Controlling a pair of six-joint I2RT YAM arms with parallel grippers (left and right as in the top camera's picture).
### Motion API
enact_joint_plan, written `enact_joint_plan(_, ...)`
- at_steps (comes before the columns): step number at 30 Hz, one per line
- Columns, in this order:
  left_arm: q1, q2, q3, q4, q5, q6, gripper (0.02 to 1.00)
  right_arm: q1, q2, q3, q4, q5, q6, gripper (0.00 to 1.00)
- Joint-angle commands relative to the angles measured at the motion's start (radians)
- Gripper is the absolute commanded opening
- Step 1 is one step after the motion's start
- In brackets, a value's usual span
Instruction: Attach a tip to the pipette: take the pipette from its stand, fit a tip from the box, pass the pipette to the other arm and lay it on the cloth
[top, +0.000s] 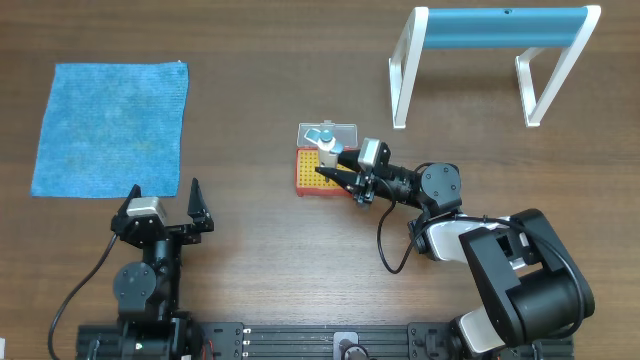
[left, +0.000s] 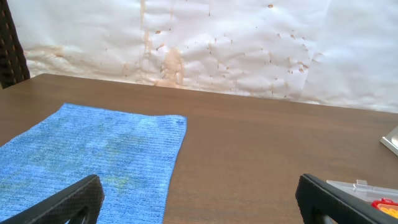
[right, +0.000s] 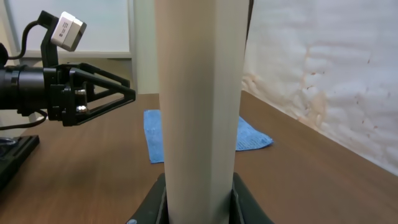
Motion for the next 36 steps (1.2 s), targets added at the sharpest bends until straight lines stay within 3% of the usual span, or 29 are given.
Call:
enact_joint_plan(1,-0.003,-0.005,-0.001,-0.006,-0.005,-0.009,0.996,0.011,0.01,0.017,0.011,0.071,-0.031,0.082)
enact_joint_plan(15,-0.003,-0.005,-0.001,-0.006,-0.005,-0.009,0.998,0.025,0.143,0.125,0.011,0.138,-0.058,0.082)
enact_joint_plan(36,-0.003,-0.005,-0.001,-0.006,-0.005,-0.009,0.998,0.013,0.168,0.126,-0.031,0.14,-0.087,0.082)
